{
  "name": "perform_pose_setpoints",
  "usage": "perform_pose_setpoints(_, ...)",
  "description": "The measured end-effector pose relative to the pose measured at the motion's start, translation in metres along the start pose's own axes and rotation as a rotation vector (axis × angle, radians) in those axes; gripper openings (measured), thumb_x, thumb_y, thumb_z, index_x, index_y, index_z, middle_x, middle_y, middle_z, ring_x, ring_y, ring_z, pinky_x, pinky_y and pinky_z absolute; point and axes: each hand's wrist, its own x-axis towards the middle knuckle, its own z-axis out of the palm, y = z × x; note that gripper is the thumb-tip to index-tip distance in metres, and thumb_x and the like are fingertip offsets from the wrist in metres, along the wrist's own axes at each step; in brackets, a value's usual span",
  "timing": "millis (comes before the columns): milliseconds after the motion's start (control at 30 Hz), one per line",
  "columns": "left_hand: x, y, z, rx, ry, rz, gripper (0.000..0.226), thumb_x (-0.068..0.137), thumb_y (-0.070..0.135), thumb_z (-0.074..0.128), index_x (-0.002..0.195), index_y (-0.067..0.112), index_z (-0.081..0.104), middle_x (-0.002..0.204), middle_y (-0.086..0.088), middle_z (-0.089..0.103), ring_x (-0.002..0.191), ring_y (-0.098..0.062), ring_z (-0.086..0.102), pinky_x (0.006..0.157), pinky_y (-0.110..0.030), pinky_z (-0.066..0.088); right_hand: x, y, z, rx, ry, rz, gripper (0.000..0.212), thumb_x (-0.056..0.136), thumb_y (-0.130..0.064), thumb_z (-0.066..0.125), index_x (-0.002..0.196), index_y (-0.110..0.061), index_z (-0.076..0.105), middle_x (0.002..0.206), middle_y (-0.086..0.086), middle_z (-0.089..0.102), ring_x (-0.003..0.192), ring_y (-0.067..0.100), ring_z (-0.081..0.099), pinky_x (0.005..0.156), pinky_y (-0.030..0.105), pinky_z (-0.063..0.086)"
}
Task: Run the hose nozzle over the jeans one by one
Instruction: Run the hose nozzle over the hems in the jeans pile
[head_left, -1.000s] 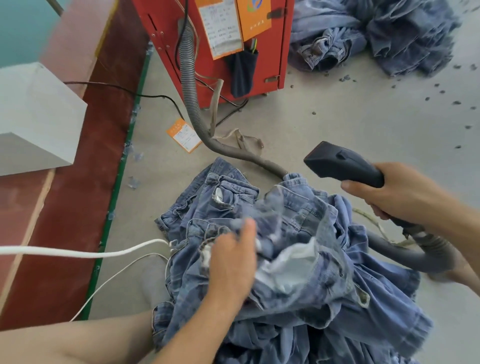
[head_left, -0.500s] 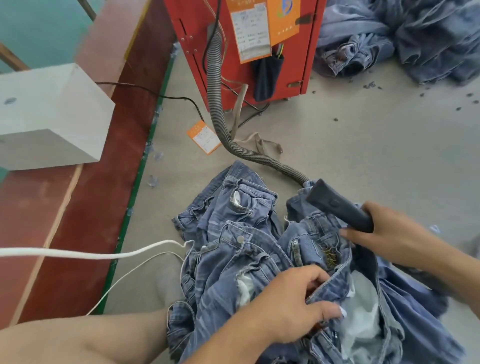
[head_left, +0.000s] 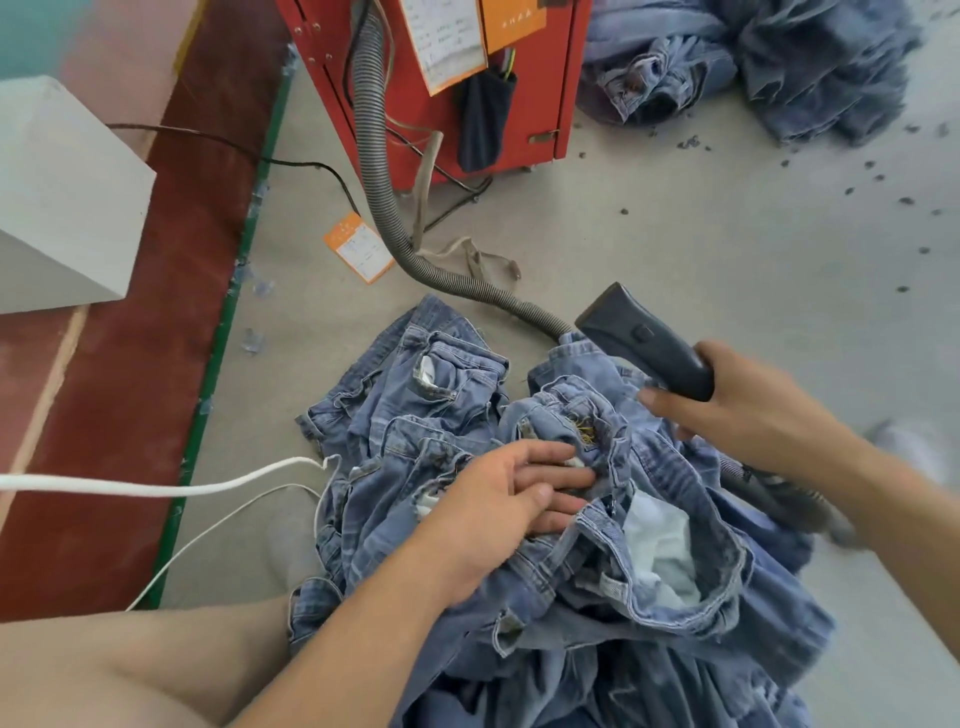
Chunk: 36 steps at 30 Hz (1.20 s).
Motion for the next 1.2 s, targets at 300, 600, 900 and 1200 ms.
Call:
perform_pose_setpoints(300, -0.025, -0.019, 0.041, 1.09, -0.154, 0.481, 0.046, 0.098, 0.015, 0.058, 0.143, 0.027, 0.061, 0.139, 0.009, 0.064, 0.115, -0.017, 0.05, 0.104, -0.026, 0.034, 0.009, 0.01, 0.003, 0.009, 0.052, 0.048, 0.038, 0.086, -0.057, 0.075, 0.092, -0.027, 0.051, 0.057, -0.003, 0.069, 0.046, 0.008, 0.062, 0.04, 0.02, 0.038)
perform_pose_setpoints(600, 0.01, 0.039, 0.009, 0.636, -0.65, 0.019, 0.032, 0.1, 0.017, 0.048, 0.11, 0.033, 0.073, 0.111, 0.0, 0.078, 0.097, -0.015, 0.074, 0.087, -0.035, 0.06, 0.024, 0.017, 0.004, 0.124, 0.141, 0.182, 0.031, 0.091, -0.042, 0.073, 0.101, -0.019, 0.055, 0.079, 0.01, 0.071, 0.063, 0.027, 0.063, 0.055, 0.034, 0.048)
perform_pose_setpoints(900, 0.197, 0.008, 0.008, 0.522, 0.117, -0.205, 0.109, 0.092, 0.044, 0.073, 0.162, 0.004, -0.001, 0.169, -0.016, 0.017, 0.154, -0.032, 0.024, 0.123, -0.042, 0.028, 0.027, 0.035, 0.009, 0.109, 0.304, 0.227, 0.025, 0.091, -0.04, 0.071, 0.088, -0.025, 0.051, 0.062, 0.005, 0.066, 0.049, 0.024, 0.062, 0.046, 0.031, 0.043)
perform_pose_setpoints(1200, 0.155, -0.052, 0.075, 0.893, -0.396, 0.188, 0.049, 0.092, 0.035, 0.038, 0.136, 0.017, 0.05, 0.153, 0.002, 0.041, 0.121, -0.031, 0.034, 0.108, -0.046, 0.038, 0.084, 0.044, 0.006, -0.101, 0.396, 0.171, 0.026, 0.092, -0.042, 0.068, 0.097, -0.024, 0.051, 0.071, 0.002, 0.062, 0.062, 0.028, 0.06, 0.055, 0.037, 0.046)
